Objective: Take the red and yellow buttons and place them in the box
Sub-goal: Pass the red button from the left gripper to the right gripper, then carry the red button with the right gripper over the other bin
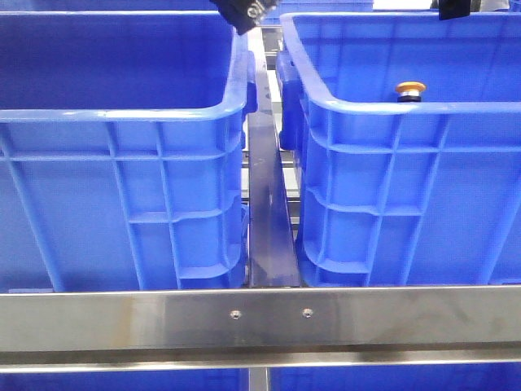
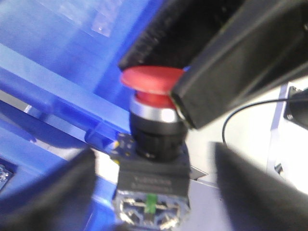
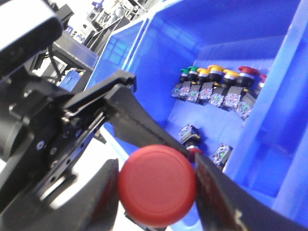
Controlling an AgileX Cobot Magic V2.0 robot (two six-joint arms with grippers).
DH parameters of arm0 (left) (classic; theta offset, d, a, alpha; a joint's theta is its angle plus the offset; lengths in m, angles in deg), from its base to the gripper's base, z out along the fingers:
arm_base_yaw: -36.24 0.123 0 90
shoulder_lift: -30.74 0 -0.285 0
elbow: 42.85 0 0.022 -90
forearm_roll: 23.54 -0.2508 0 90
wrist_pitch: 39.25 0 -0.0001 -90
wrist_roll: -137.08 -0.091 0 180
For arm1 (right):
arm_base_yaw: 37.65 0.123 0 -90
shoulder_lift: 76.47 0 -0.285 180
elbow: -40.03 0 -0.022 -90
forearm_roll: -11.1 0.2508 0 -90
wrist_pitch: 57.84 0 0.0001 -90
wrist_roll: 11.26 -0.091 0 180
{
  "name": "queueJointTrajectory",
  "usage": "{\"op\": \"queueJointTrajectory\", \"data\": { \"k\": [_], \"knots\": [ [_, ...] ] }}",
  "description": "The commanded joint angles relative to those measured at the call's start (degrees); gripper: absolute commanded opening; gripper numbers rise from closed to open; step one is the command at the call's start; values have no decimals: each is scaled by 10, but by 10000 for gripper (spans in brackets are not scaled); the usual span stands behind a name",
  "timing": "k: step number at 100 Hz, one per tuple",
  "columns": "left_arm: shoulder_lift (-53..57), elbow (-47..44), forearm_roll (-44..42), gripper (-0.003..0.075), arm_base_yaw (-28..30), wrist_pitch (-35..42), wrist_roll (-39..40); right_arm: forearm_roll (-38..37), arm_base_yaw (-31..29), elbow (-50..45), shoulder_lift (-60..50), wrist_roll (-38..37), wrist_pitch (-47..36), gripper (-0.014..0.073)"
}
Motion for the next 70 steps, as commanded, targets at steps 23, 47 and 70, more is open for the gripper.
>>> {"op": "queueJointTrajectory", "data": {
  "k": [23, 47, 70],
  "knots": [
    [23, 15, 17, 606, -5, -24, -1, 35, -100, 61, -16, 69, -40, 136],
    [23, 15, 17, 606, -5, -23, -1, 28, -159, 80, -16, 244, -158, 136],
    [23, 15, 17, 606, -5, -23, -1, 36, -159, 81, -7, 393, -329, 134]
  ]
}}
